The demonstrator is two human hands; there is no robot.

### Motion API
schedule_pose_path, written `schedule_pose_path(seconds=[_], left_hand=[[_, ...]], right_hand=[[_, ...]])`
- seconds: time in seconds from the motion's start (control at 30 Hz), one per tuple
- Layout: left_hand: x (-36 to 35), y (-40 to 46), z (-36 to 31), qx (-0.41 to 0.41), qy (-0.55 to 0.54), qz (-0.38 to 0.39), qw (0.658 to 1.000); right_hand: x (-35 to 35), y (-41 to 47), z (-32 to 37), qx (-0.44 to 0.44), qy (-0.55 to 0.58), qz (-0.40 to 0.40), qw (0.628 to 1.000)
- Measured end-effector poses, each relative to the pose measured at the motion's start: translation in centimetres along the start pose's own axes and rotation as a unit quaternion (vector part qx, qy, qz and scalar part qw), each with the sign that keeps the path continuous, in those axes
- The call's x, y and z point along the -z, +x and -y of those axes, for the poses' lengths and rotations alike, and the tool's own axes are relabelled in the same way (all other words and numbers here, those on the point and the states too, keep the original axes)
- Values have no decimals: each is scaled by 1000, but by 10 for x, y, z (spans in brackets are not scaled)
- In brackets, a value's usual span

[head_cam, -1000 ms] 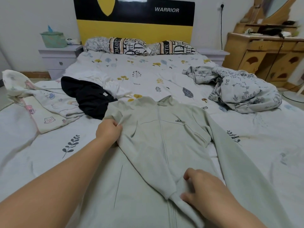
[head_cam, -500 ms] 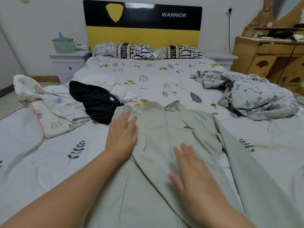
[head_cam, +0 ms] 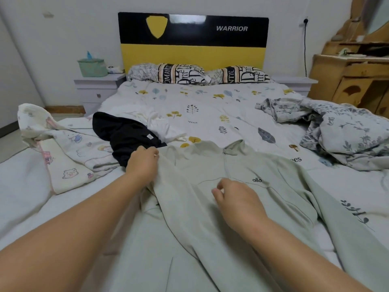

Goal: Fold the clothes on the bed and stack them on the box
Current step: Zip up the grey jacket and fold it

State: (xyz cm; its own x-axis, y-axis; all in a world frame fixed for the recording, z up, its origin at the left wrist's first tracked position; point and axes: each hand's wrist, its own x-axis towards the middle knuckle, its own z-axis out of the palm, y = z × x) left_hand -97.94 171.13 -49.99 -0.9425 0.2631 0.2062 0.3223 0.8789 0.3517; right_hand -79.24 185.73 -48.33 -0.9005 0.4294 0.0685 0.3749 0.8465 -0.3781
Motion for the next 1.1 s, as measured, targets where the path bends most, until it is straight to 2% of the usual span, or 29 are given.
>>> schedule_pose_path(seconds=[0.1, 0.17, 0.23, 0.3, 0.4, 0.5, 0.57, 0.63, 0.67, 0.73, 0.83, 1.0, 1.1], left_hand=[[-10, 18, 2, 85, 2, 44, 995], [-17, 23, 5, 95, -16, 51, 994], [-21, 26, 9, 78, -42, 20, 996], [-20, 27, 11, 57, -73, -38, 995], [-16, 30, 9, 39, -128, -120, 984], [-15, 30, -4, 61, -124, -131, 982], [-13, 27, -16, 41, -81, -159, 983], [-16, 19, -27, -50, -30, -193, 980], [-20, 14, -32, -109, -2, -178, 978], [-35, 3, -34, -201, 73, -75, 974], [-57, 2, -7, -202, 186, 112, 955], [-51, 16, 20, -211, 243, 164, 933], [-40, 18, 5, -198, 267, 155, 930]], right_hand=[[-23, 36, 13, -11, 18, 23, 1000], [-39, 52, 19, -19, 16, 59, 998], [-47, 62, 24, -8, 1, 90, 996], [-43, 69, 21, -19, 16, 59, 998], [-25, 74, 9, -76, 25, -32, 996], [-18, 70, 0, -105, -69, 9, 992], [-19, 64, 5, -82, -115, 9, 990], [-23, 58, 14, -8, -120, -49, 992], [-28, 54, 21, 36, -111, -58, 991], [-42, 45, 29, 78, -95, 10, 992], [-64, 38, 18, 74, -131, 152, 977], [-67, 37, 3, 99, -138, 179, 969], [-63, 33, 9, 88, -113, 151, 978]])
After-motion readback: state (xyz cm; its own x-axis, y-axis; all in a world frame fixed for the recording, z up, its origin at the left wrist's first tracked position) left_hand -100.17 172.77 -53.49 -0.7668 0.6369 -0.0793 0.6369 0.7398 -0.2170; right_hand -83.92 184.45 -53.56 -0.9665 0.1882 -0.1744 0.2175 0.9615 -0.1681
